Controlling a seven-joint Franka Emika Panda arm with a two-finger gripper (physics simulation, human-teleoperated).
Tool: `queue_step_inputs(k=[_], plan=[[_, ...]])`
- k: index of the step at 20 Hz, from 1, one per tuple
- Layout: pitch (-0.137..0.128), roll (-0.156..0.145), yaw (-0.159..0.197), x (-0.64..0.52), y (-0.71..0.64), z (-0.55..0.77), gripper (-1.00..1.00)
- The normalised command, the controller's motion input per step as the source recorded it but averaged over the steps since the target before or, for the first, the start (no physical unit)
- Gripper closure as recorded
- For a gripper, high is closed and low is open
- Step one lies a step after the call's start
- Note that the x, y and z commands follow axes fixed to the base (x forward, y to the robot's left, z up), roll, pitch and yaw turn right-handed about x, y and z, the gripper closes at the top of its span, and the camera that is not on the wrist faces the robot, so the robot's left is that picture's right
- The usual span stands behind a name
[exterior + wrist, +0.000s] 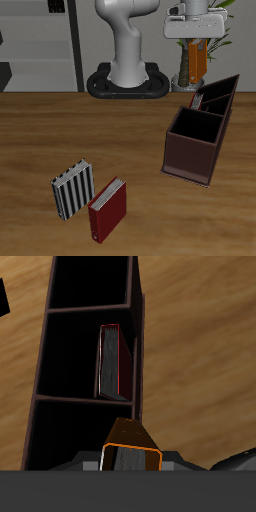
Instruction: Place the right red book into the left desk caddy's front compartment and place the orange book into the left desk caddy's left compartment and place the striped book into the left desk caddy's left compartment
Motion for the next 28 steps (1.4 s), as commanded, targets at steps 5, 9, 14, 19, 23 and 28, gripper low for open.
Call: queue_step_inputs(k=[5,9,14,19,23,28], plan=[[-0.001,0.056,-0.004,0.09,0.21,0.06,1.00],[-0.023,0.023,0.002,0.10,0.11,0.10,1.00],[-0.013,0.026,0.018,0.09,0.11,0.07,1.00],[0.037,0.029,-0.022,0.17,0.15,-0.06,1.00],[0.021,0.028,-0.023,0.12,0.14,-0.03,1.00],[0.018,0.028,-0.009,0.14,0.19,-0.05,1.00]])
